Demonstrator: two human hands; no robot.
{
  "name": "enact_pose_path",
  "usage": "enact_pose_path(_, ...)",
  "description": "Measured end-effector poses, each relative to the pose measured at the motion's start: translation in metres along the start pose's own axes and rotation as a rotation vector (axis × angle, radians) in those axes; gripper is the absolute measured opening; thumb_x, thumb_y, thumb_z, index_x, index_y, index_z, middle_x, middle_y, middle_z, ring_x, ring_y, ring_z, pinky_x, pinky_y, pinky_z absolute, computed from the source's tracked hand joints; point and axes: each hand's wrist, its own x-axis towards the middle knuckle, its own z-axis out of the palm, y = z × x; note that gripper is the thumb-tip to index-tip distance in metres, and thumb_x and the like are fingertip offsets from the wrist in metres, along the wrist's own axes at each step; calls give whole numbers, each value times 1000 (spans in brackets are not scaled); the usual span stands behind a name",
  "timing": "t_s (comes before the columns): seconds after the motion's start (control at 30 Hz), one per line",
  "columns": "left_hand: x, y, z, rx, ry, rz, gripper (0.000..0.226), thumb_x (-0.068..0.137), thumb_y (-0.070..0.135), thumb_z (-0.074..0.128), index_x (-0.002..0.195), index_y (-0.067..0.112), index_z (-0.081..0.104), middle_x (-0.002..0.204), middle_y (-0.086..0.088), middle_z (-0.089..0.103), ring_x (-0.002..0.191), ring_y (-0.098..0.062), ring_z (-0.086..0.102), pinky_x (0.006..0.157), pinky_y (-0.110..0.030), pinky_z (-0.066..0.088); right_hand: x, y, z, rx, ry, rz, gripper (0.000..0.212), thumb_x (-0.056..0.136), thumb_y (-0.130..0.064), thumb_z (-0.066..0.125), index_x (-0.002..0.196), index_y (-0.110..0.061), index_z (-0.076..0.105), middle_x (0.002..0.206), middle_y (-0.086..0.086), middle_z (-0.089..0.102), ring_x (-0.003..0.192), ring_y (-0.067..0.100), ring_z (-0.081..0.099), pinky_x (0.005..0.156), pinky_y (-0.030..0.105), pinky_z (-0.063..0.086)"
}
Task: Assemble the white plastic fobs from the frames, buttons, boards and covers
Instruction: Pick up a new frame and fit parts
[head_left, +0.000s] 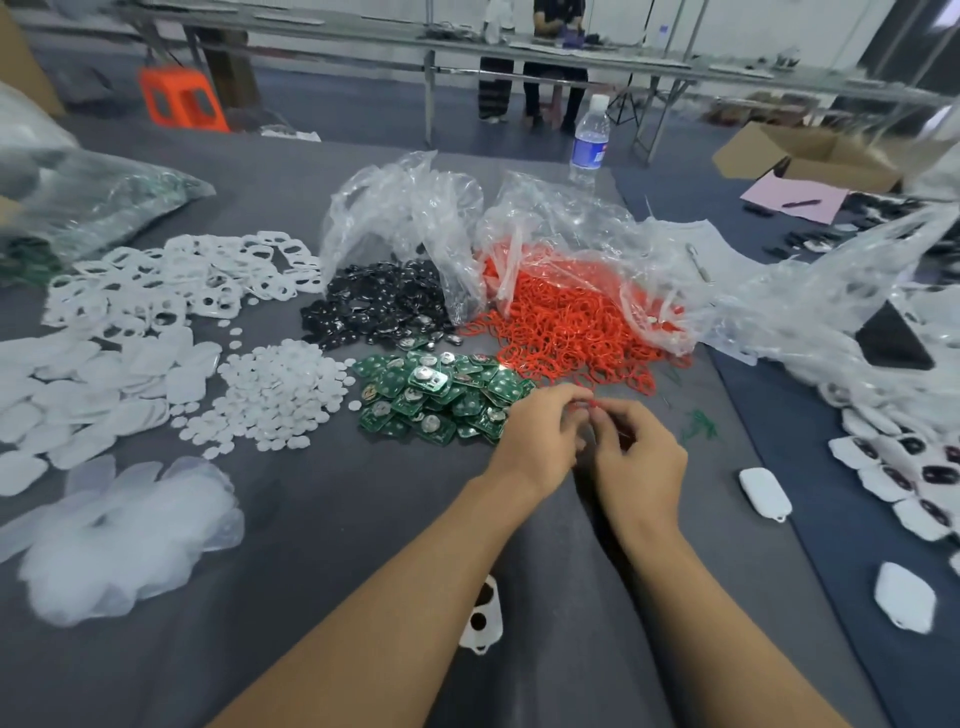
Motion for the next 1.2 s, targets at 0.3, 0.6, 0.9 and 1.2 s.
enact_pose_path(0.3,-91,1,-43,-166,54,20,10,95,13,72,102,18,78,89,10,78,85,-3,73,77,-19,54,-73,-38,-26,535,-183,220,20,90,-1,70,100,-18,74,82,6,77,74,13,73,71,22,57)
enact_pose_path(0.6,-178,-1,-74,-481,277,-116,18,88,2,78,101,14,77,94,-3,79,89,-13,76,78,-18,56,-132,-56,-16,824,-435,363,33,81,-8,76,111,-22,74,101,15,76,95,25,74,81,27,58)
enact_pose_path(0.9,-187,-18,-76,-329,276,-85,16,92,10,76,102,21,80,100,4,79,98,-14,75,89,-32,58,-147,-57,-10,626,-505,202,27,92,7,64,98,-17,76,86,7,75,78,12,68,70,20,54)
enact_pose_path(1.2,-188,-23,-76,-305,282,-63,14,87,7,80,91,20,78,96,2,77,94,-19,74,86,-31,59,-147,-53,-12,661,-540,151,3,90,-18,68,92,-16,71,77,4,72,69,10,65,65,19,52)
